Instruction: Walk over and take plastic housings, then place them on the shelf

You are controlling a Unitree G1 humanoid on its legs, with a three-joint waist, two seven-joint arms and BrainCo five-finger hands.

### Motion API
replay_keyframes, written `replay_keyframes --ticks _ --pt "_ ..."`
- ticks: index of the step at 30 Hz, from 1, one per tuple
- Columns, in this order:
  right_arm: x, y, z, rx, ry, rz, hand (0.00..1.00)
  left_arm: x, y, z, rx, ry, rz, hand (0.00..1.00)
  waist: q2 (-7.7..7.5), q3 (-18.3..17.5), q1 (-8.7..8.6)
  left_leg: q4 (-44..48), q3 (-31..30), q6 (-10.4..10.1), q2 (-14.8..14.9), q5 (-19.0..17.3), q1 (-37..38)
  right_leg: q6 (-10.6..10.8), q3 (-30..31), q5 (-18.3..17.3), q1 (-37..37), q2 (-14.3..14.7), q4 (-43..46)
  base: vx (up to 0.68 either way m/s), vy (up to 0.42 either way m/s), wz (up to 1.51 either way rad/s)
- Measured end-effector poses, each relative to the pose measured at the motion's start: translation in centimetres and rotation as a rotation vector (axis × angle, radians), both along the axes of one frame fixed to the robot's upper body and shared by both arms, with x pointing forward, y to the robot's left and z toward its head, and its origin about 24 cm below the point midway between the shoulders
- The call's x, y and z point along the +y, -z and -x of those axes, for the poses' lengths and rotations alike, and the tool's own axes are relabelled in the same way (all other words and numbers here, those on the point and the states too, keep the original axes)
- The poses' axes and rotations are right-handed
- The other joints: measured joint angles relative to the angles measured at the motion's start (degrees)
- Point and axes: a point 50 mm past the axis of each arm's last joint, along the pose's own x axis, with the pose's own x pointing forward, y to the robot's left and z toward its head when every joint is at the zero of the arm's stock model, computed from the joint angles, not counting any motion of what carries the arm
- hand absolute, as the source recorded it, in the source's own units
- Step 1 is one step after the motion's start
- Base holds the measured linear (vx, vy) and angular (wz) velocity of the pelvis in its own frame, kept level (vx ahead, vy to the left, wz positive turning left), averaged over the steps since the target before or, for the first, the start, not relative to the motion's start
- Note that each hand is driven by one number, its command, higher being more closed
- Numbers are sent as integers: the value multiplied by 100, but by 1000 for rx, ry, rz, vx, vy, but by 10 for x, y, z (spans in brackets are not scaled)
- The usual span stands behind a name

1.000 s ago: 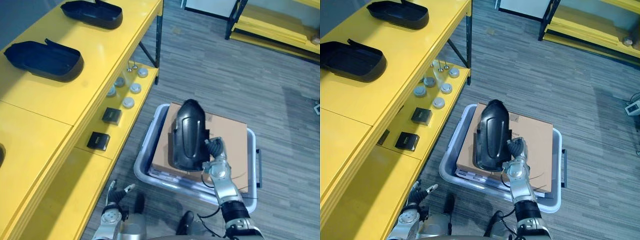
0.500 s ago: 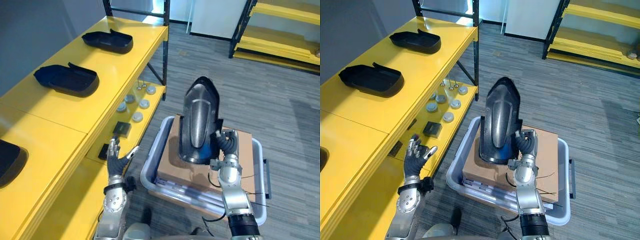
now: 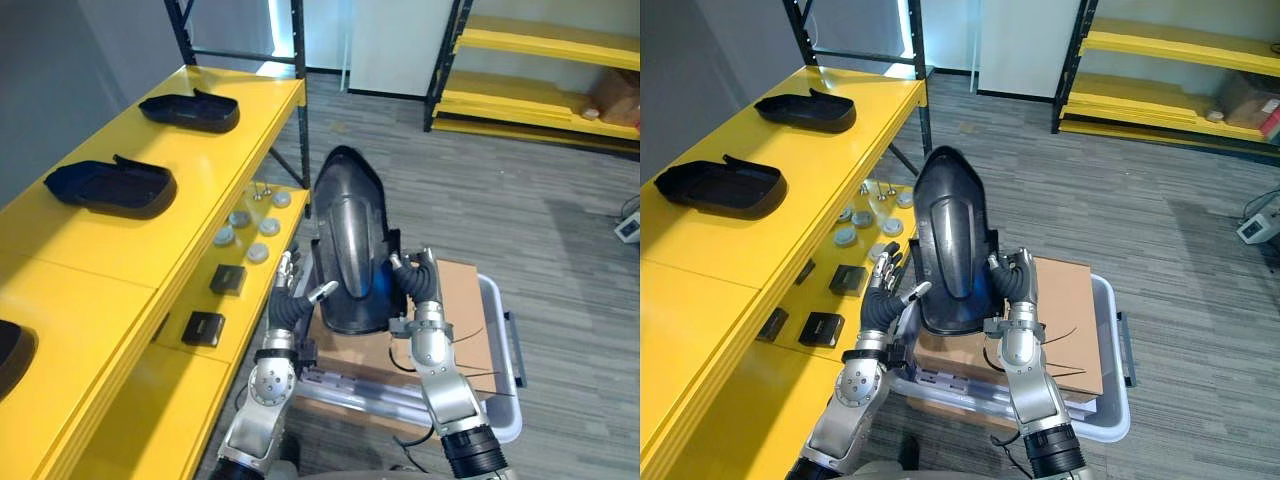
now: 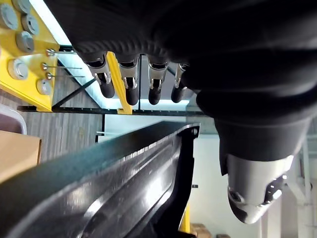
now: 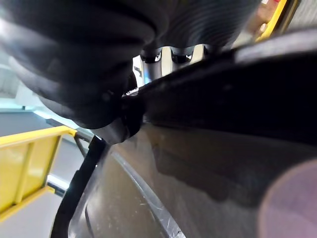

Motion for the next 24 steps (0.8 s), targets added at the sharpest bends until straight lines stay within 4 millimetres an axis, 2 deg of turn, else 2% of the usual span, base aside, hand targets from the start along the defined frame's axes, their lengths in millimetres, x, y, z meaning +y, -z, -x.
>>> replay_keyframes --ticks 1,8,12,16,17,24 --pt "0 -2 0 -10 -4 2 100 0 0 -1 -1 -6 -2 100 7 -35 -5 0 11 4 -1 -3 -14 -2 27 11 -32 -2 -1 -16 0 -10" --pt "4 -2 2 -15 -42 34 100 5 5 -7 24 -63 -35 100 2 -223 -7 0 150 5 -2 -4 -41 -15 156 104 -99 8 -86 -15 2 -9" --pt "7 -15 7 -72 -82 48 100 10 1 -12 0 -74 -64 100 -8 -270 -28 0 189 5 -2 -4 -60 -19 238 138 -168 7 -90 -25 2 -9" --pt "11 -16 8 -75 -102 22 100 12 -2 -15 -10 -83 -72 100 -28 -348 -79 0 282 5 -7 -4 -61 -20 319 167 -213 1 -93 -16 5 -10" --pt "11 -16 8 -75 -104 21 0 12 -1 -15 -4 -84 -75 100 -27 -393 -123 0 295 5 -8 -4 -80 -21 332 176 -238 0 -94 -3 7 -7" --pt "15 -25 11 -111 -141 -19 0 12 0 -15 7 -78 -65 100 -28 -442 -255 -1 411 6 0 -4 -45 -41 478 238 -282 10 -119 -17 3 -10"
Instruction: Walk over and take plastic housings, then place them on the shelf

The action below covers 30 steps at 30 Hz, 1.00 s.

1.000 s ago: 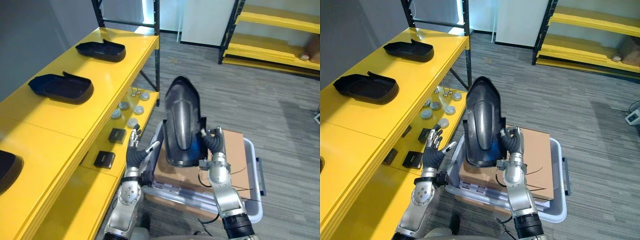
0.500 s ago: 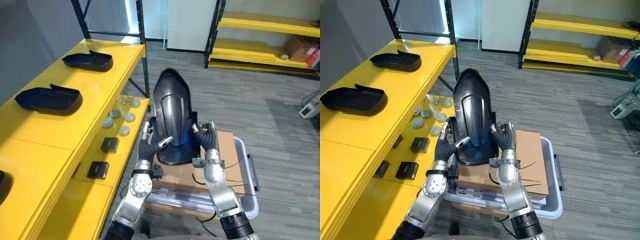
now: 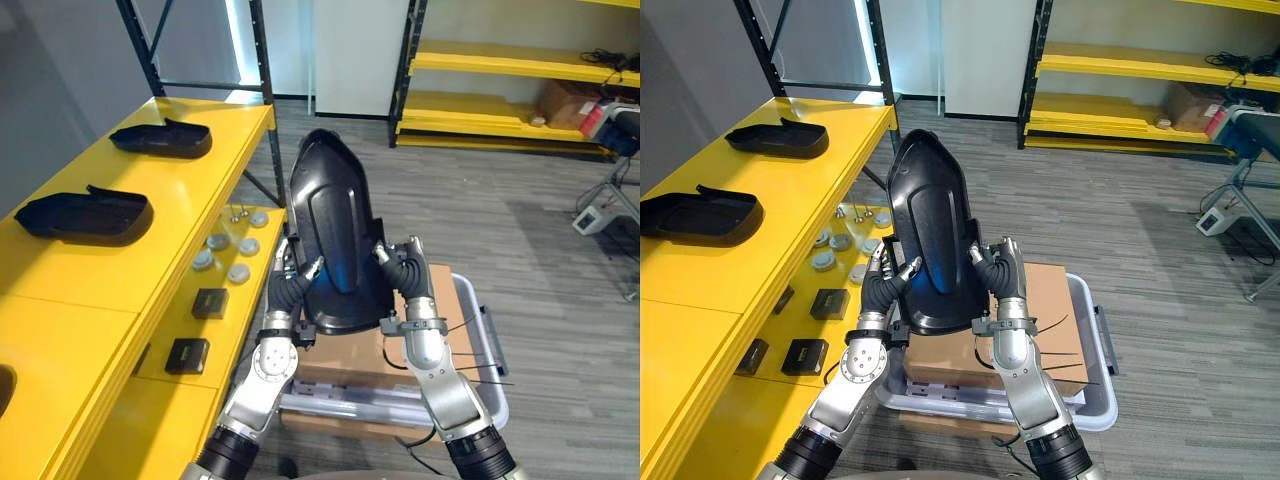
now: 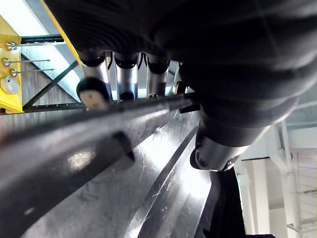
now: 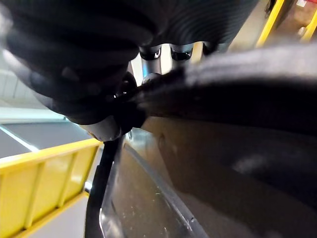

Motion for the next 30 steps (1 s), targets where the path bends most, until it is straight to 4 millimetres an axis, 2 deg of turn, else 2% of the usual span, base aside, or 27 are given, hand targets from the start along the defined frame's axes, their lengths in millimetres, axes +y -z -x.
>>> replay_keyframes --ticks 4,7,10,12,15,17,21,22,24,27,29,30 --pt "1 0 2 0 -45 -50 0 0 -1 0 -4 -1 1 100 4 -10 -41 -2 63 0 3 0 -1 -11 40 44 2 13 -79 -31 6 -7" --pt "-2 -2 3 13 -126 -151 0 0 -1 -1 -5 4 0 100 10 -15 -45 -3 85 0 4 0 0 -38 74 68 -1 24 -119 -23 2 -7" --pt "-7 -20 8 -30 -299 -289 0 -2 -3 -1 -8 47 -8 100 10 -15 -42 -5 159 0 16 -1 0 -32 127 136 -2 53 -192 -10 -1 -10" --pt "-11 -44 17 -122 -444 -412 0 -3 -4 -1 -12 73 -23 100 11 -16 -52 -6 198 -1 38 -1 14 -28 149 142 -5 77 -194 -6 -15 -6" --pt "-28 -68 23 -250 -502 -491 0 -6 -4 -1 -11 110 -38 100 11 -16 -57 -12 209 -1 52 -1 25 -30 156 143 -4 92 -196 -3 -6 -1" --pt "-55 -83 25 -355 -471 -535 0 -3 -4 -2 -10 113 -43 100 18 -29 -70 -24 219 -1 60 -1 28 -35 159 145 -3 101 -212 0 0 0" --pt "-91 -93 27 -451 -365 -568 0 9 -3 -3 -3 64 -38 100 84 -120 -122 -53 222 -7 75 -5 24 -57 155 162 5 130 -294 -15 -10 -5" --pt "-108 -95 30 -487 -288 -560 0 14 -2 -4 -2 43 -35 100 105 -134 -151 -53 221 -7 89 -5 24 -48 154 167 6 146 -298 0 0 0" --pt "-121 -96 33 -514 -219 -554 0 20 -3 -3 -4 12 -25 100 118 -142 -222 -53 218 -7 102 -5 15 -39 148 173 7 160 -308 0 0 0" --pt "-150 -88 42 -533 -53 -552 0 28 -4 2 -10 -24 -13 100 125 -147 -263 -51 217 -13 109 -9 13 -41 148 176 5 172 -333 0 0 0" --pt "-174 -68 45 -471 107 -544 0 31 -5 4 -16 -30 -10 100 124 -148 -296 -50 216 -16 108 -11 13 -39 148 177 1 171 -337 0 0 0" --pt "-179 -61 46 -446 153 -535 0 32 -6 6 -18 -37 -8 100 124 -148 -314 -50 216 -17 108 -12 12 -39 148 177 0 171 -339 0 0 0"
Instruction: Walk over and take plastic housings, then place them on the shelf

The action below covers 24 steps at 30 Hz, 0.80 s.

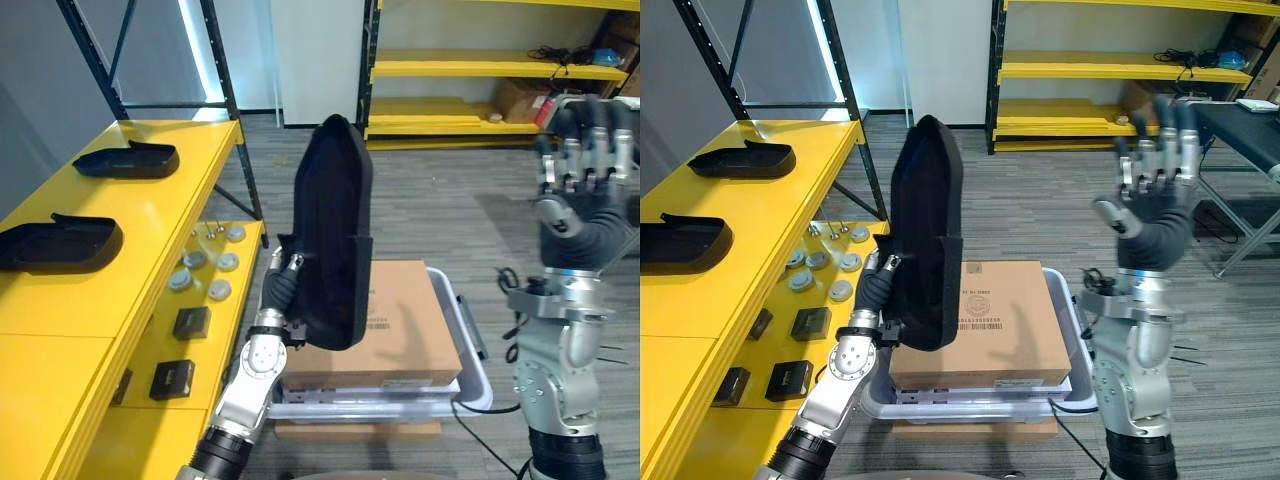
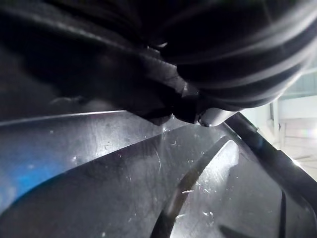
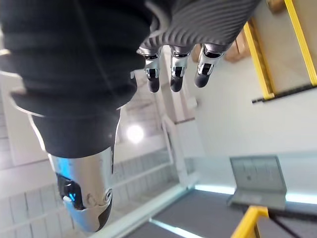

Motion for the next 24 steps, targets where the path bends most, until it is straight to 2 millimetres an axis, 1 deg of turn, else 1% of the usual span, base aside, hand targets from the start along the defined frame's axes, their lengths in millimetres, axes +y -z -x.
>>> replay_keyframes --ticks 1,2,3,4,5,6,9,11,12,14,15,17,18,19,20,22,23,24 --pt "-10 16 2 82 67 -9 0 5 0 3 -4 -20 5 100 0 0 -56 0 -5 -6 2 -4 0 0 -1 0 -3 3 -12 0 0 0" --pt "-16 26 5 129 103 -17 0 7 -1 4 -5 -28 6 100 1 0 -56 0 -6 -10 3 -7 1 1 -1 0 -3 5 -20 0 0 0" --pt "-28 51 11 262 181 -34 0 13 -1 7 -9 -51 3 100 7 -4 -63 -1 -3 -23 7 -18 1 2 -1 -2 -10 9 -27 0 0 0" --pt "-33 63 14 322 212 -43 0 15 0 8 -8 -59 4 100 11 -7 -64 -1 -1 -23 7 -20 -1 2 0 -2 -13 9 -28 0 0 0" --pt "-41 86 23 446 266 -51 0 18 1 10 -3 -71 3 100 26 -15 -63 0 -5 -22 6 -28 -9 3 -1 -3 -17 8 -29 0 0 0" --pt "-46 114 33 604 316 -49 0 21 3 12 4 -84 2 100 43 -25 -69 6 -3 -25 6 -36 -12 3 0 -3 -23 8 -29 0 0 0" --pt "-48 152 50 811 352 -46 0 22 1 17 -6 -82 6 100 55 -31 -77 26 -6 -26 6 -44 -22 5 0 -4 -17 8 -28 0 0 0" --pt "-48 190 71 1006 376 -91 0 23 -3 21 -30 -84 3 100 55 -31 -75 29 -17 -26 4 -43 -36 5 -3 -4 -6 6 -24 5 -3 2" --pt "-47 199 77 1043 386 -115 0 23 -4 22 -34 -87 4 100 55 -30 -74 29 -18 -25 4 -44 -36 6 -3 -5 -4 5 -24 0 0 0" --pt "-42 231 100 1208 395 -178 0 24 -4 24 -41 -94 13 100 52 -22 -65 29 -31 -21 2 -49 -32 11 3 -10 12 0 -15 -14 -1 4" --pt "-40 238 105 1243 386 -196 0 24 -4 24 -40 -94 13 100 50 -21 -63 28 -32 -21 2 -50 -28 11 4 -10 17 0 -13 -19 -1 3" --pt "-28 264 126 1378 349 -263 0 24 -3 24 -38 -95 15 100 42 -12 -53 26 -41 -27 3 -65 -14 14 3 -34 23 -7 25 0 0 0" --pt "-22 271 132 1421 332 -281 0 24 -2 25 -34 -96 15 100 25 3 -55 27 -45 -38 6 -101 2 9 -1 -51 25 -9 54 0 0 0" --pt "-16 277 136 1451 319 -307 0 25 -1 26 -26 -97 10 100 51 9 -59 28 -59 -35 4 -100 47 5 -3 -56 68 -10 57 0 0 0" --pt "-8 284 143 1487 291 -327 0 26 2 28 -15 -98 9 100 -5 56 -63 26 -63 -38 5 -103 89 -9 -5 -80 115 -8 58 0 0 0" --pt "2 291 148 1538 238 -326 0 25 4 30 -5 -94 10 100 6 50 -62 21 -69 -39 5 -113 83 -28 -20 -111 142 -9 60 -42 -7 3" --pt "10 296 150 1570 198 -328 0 24 4 30 -3 -86 9 100 -14 62 -62 -1 -92 -35 4 -118 80 23 -61 -155 149 -11 60 -46 -14 14" --pt "17 299 151 1591 171 -335 0 23 4 30 -2 -74 7 100 -9 62 -64 -1 -148 -36 0 -118 85 22 -134 -168 181 -13 59 -26 -15 24"
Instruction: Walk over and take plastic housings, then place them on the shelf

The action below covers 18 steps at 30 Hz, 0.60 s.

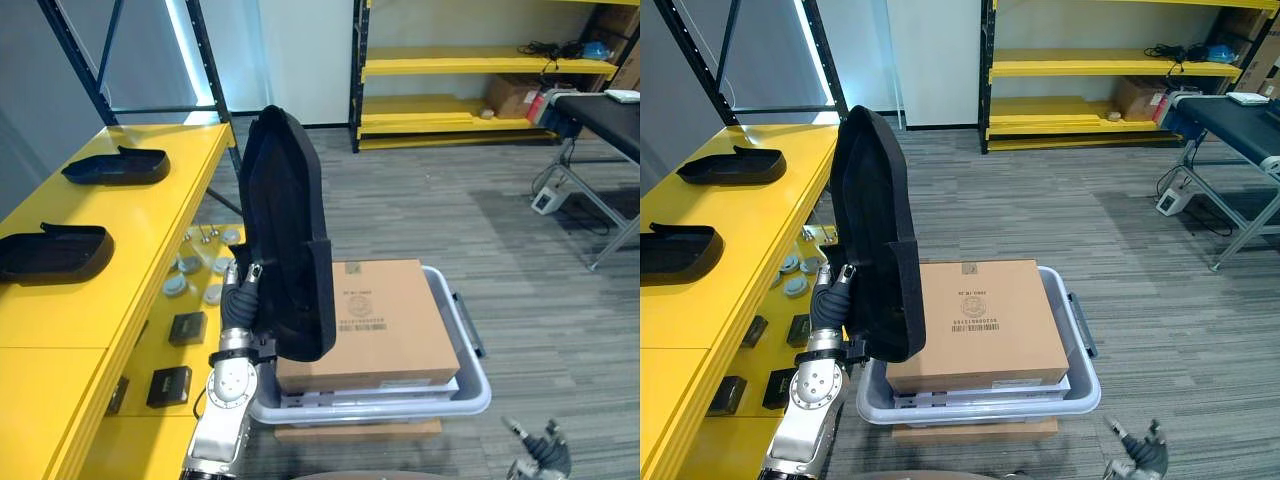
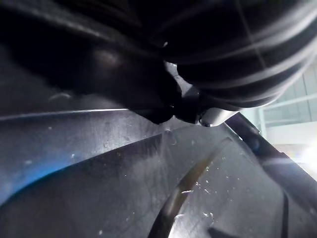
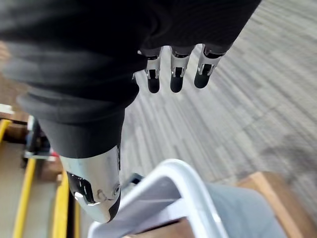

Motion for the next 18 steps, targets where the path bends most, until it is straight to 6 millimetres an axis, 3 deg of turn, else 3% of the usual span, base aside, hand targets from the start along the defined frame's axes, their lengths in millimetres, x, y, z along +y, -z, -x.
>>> replay_keyframes --ticks 9,12,16,17,18 --pt "32 17 7 104 -112 -91 0 -8 2 1 11 49 -11 100 -83 80 117 22 -469 5 -5 41 121 -32 -440 -185 401 5 73 22 -16 29" --pt "42 24 15 170 -146 -123 0 -13 3 1 14 68 -4 100 -224 162 239 139 -817 -46 3 81 10 -20 -827 -318 552 29 185 34 -45 63" --pt "47 27 1 171 -152 -131 0 -20 -7 -8 -31 93 2 100 -337 545 369 827 -1311 -74 -22 63 -576 -131 -1344 -577 546 76 498 -46 -65 93" --pt "46 27 -7 164 -153 -123 0 -24 -11 -11 -48 104 15 100 -278 612 407 1136 -1121 -50 -6 79 -896 -266 -1436 -760 469 125 691 -123 -43 104" --pt "45 27 -9 162 -155 -119 0 -27 -13 -12 -57 114 24 100 -228 641 392 1161 -834 177 59 14 -961 -297 -1440 -833 428 171 780 -177 -25 85"
